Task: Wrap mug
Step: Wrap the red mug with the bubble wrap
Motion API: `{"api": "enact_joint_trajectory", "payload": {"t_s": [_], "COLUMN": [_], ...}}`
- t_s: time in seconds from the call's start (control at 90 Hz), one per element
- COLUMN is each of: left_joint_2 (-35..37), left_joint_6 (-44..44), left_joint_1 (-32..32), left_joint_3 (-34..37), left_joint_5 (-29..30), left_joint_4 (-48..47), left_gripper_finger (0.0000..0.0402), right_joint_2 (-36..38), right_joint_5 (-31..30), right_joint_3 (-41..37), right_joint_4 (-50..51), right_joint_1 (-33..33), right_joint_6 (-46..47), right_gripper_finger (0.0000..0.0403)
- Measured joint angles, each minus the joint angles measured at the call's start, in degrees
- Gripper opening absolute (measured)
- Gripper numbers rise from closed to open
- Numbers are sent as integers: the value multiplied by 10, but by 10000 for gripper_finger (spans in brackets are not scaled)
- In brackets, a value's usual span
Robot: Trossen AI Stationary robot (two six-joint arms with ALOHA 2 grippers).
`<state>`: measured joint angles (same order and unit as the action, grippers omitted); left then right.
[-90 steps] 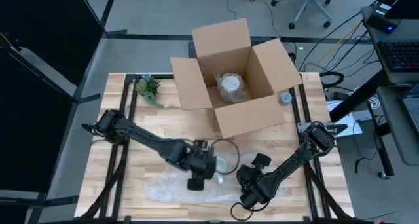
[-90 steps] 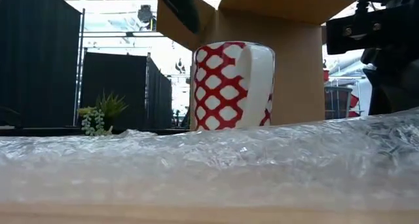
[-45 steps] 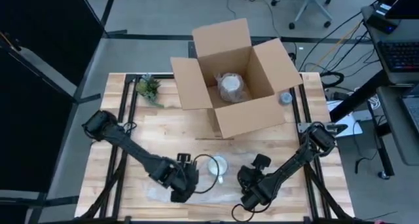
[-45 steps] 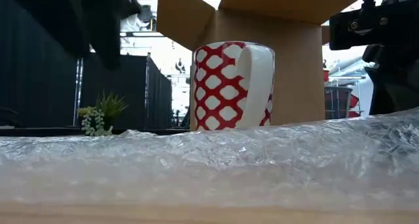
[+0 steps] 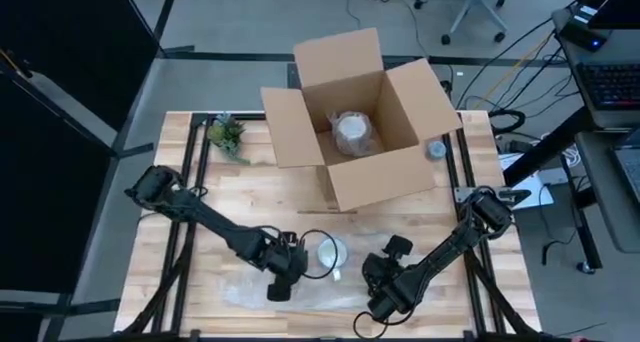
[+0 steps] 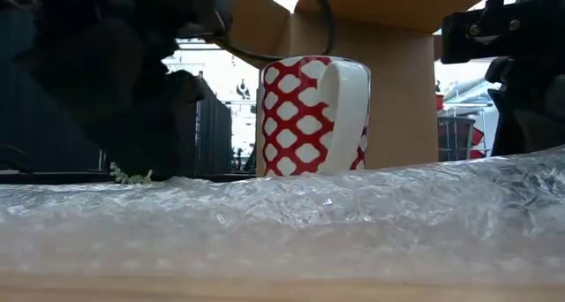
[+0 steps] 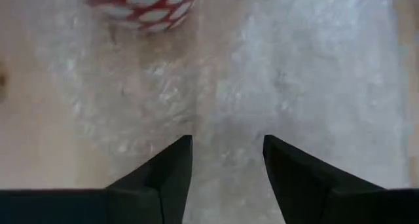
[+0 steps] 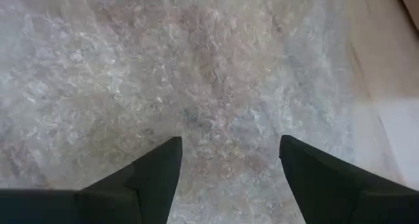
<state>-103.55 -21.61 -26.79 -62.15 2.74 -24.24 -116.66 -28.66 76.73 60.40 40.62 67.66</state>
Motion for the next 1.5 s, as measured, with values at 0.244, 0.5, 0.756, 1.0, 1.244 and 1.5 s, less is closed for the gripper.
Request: {"api": "enact_joint_trajectory", "payload": {"t_s": [0.244, 0.5, 0.756, 1.0, 1.244, 1.5], "left_joint_2": [0, 2, 2, -17, -42, -40], "left_joint_6": [14, 15, 26, 50, 42, 44], "left_joint_1": [2, 9, 14, 28, 31, 30], "left_joint_3": [7, 5, -27, -19, -10, -10], "left_joint_5": [18, 12, 4, 2, -58, -57], "left_joint_4": [4, 3, 5, 18, 35, 25], "left_gripper_finger": [88, 80, 98, 164, 175, 94], "right_joint_2": [0, 0, 0, 0, 0, 0], "right_joint_5": [-1, -1, -1, -1, -1, -4], "right_joint_3": [0, 0, 0, 0, 0, 0], "right_joint_4": [0, -5, -6, -7, -9, -12], "right_joint_1": [0, 0, 0, 0, 0, 0], "right_joint_6": [0, 0, -9, -11, -11, -19], "right_gripper_finger": [242, 242, 242, 242, 242, 242]}}
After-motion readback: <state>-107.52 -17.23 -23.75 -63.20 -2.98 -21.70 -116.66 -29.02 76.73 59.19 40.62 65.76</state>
